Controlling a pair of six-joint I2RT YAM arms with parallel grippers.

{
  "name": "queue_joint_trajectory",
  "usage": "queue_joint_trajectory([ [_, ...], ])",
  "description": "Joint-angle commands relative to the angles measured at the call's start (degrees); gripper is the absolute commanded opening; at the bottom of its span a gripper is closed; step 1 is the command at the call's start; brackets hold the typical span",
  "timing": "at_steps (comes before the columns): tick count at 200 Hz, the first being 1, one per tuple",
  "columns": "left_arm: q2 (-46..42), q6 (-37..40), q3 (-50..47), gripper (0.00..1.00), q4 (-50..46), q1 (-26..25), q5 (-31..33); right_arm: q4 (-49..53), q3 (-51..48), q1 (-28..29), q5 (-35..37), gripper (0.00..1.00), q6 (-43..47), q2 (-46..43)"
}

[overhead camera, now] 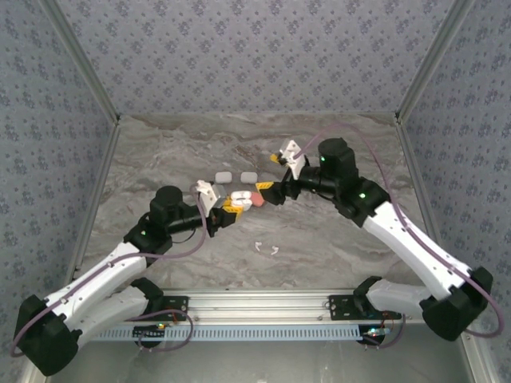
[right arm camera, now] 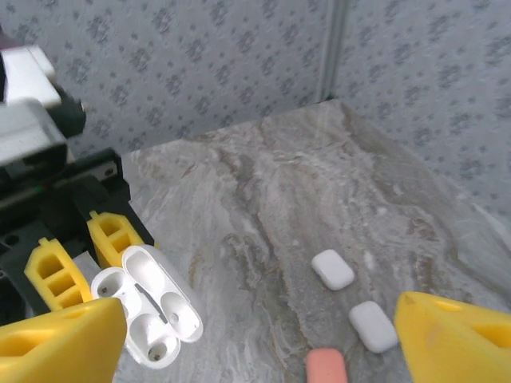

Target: Insert the wireless bluetooth earbuds into the charging case

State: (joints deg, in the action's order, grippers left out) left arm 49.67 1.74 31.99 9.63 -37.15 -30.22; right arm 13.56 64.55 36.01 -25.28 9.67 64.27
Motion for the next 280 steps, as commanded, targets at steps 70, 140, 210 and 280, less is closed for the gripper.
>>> queue_joint_trajectory([
  [70, -6.0, 4.0, -4.3, 0.0, 3.3, -0.4, 4.9, 17.4, -14.6, -1.3, 13.5, 0.98, -32.4, -8.1],
  [140, -7.8, 3.6, -5.1, 0.0, 2.4, -0.5, 6.7, 17.7, -22.9, 13.1, 24.9, 0.71, -59.1, 1.3],
  [210, -10.0, 4.2, -5.3, 0.0, 0.8, -0.5, 6.5, 10.8, -23.4, 16.0, 26.0, 0.55, -65.8, 12.2],
  [280, -10.1, 4.2, -5.3, 0.0, 0.4, -0.6, 7.1, 5.4, -22.2, 16.3, 22.4, 0.48, -65.0, 19.8],
])
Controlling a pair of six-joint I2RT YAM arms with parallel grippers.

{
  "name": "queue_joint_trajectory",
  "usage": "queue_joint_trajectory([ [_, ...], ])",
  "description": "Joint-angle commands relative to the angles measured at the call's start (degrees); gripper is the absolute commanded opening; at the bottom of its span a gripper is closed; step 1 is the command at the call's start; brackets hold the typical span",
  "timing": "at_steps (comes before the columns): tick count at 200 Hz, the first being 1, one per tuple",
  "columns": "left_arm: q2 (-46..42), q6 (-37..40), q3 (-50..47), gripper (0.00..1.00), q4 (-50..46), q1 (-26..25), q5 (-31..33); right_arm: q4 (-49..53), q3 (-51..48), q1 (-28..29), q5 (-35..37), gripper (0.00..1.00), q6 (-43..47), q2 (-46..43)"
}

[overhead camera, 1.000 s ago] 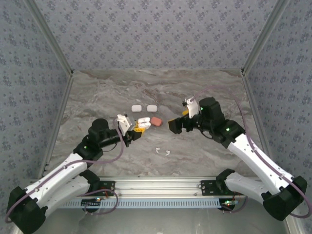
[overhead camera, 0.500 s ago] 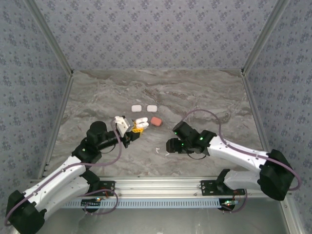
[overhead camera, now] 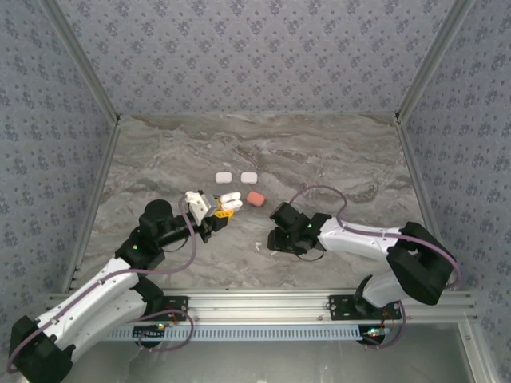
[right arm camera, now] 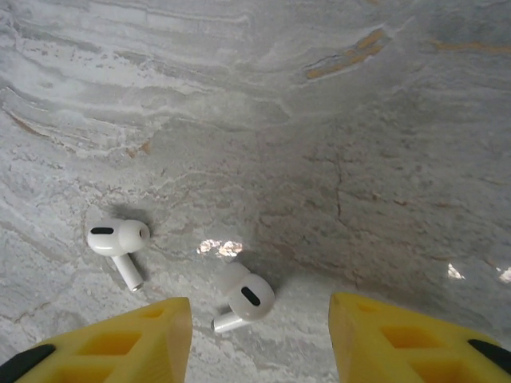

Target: Insert the wireless bluetooth earbuds into the charging case

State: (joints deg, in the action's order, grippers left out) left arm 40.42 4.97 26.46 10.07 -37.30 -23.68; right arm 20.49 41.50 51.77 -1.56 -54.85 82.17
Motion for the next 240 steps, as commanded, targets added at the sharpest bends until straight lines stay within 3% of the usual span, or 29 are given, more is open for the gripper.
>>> queue_joint_trajectory([
  [1, -0.9, 1.0, 0.2, 0.0, 0.0, -0.4, 0.6, -1.5, 0.9, 0.5, -1.4, 0.48, -0.4, 2.0],
  [166, -0.9, 0.8, 0.4, 0.0, -0.8, -0.4, 1.3, -2.0, 1.7, 1.3, -1.7, 0.24, 1.9, 4.5],
  [202, -0.8, -1.4, 0.2, 0.0, -0.2, -0.4, 0.6, 0.5, 3.0, 1.3, 2.9, 0.24, 8.6, -0.5],
  [240, -0.9, -5.0, -0.6, 0.0, 2.6, -0.4, -2.3, 1.6, 4.8, -0.1, 6.5, 0.24, 21.2, -11.4],
])
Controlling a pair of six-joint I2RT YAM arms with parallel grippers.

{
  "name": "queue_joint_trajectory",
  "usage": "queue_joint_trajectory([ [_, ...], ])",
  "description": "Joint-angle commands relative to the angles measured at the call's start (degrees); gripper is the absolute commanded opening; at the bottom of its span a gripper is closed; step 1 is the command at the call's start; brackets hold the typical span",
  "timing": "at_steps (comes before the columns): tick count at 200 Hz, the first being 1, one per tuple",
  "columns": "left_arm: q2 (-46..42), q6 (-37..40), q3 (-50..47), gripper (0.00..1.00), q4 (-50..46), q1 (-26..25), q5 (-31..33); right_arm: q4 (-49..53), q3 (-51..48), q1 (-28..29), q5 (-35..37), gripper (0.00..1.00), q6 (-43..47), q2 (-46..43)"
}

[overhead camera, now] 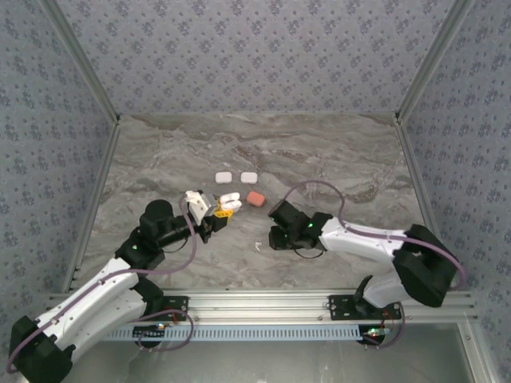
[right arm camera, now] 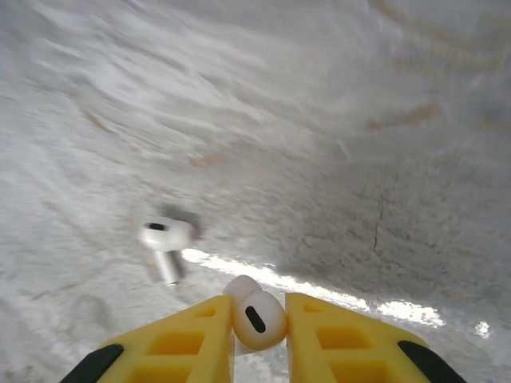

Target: Insert the wireless bluetooth earbuds into the charging case

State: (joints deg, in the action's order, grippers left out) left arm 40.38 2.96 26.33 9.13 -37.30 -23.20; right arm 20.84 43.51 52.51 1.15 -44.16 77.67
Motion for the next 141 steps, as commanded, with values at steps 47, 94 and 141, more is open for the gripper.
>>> queue_joint_trajectory([
  [47, 0.7, -4.7, 0.7, 0.0, 6.4, -0.5, -7.1, 0.5, 9.4, -3.1, 0.4, 0.24, 30.7, -18.7],
  [94, 4.2, -6.5, 4.0, 0.0, 8.3, -0.8, -13.5, -0.8, 17.4, -3.1, -6.3, 0.23, 44.4, -19.6],
  [141, 5.1, -8.0, 4.7, 0.0, 10.9, -1.3, -14.5, -1.9, 19.4, -1.4, -8.8, 0.23, 50.5, -17.8],
])
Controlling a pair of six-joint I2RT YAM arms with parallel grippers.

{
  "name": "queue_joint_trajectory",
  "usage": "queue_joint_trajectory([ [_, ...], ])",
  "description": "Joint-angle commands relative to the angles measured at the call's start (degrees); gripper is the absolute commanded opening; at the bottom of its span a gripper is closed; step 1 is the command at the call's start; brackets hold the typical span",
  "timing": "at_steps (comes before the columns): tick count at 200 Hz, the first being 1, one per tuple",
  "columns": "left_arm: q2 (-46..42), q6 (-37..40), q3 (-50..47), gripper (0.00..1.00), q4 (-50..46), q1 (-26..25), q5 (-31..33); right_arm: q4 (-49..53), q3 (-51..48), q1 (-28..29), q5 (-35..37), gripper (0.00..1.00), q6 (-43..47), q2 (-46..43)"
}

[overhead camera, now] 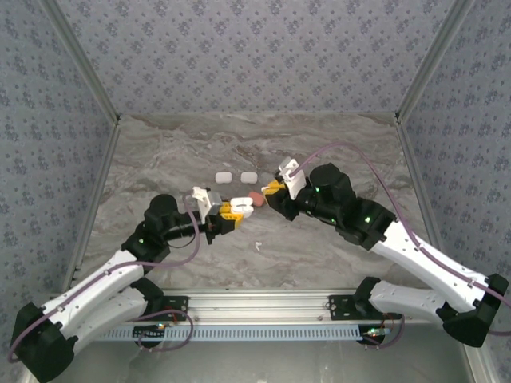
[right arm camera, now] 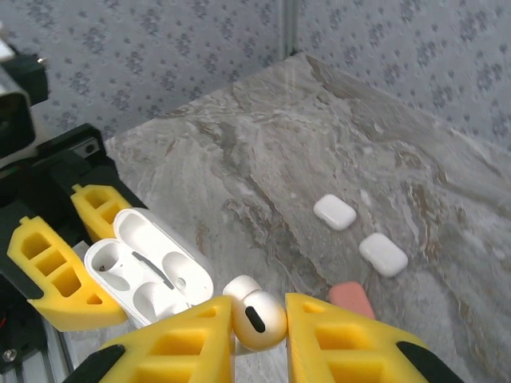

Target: Insert the wireless bluetooth earbuds into the charging case

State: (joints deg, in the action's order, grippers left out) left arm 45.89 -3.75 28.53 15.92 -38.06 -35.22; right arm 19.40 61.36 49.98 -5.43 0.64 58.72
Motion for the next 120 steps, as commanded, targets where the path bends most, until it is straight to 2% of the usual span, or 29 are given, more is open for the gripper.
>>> queue_joint_trajectory([
  [1, -0.4, -1.3, 2.4, 0.0, 4.2, -0.5, -2.5, -0.4, 1.5, 1.1, -2.1, 0.23, 5.7, 1.2],
  [120, -1.2, -2.7, 2.4, 0.0, 4.8, -0.6, -2.4, -4.6, -0.3, 4.9, 0.2, 0.24, 6.4, 2.8],
])
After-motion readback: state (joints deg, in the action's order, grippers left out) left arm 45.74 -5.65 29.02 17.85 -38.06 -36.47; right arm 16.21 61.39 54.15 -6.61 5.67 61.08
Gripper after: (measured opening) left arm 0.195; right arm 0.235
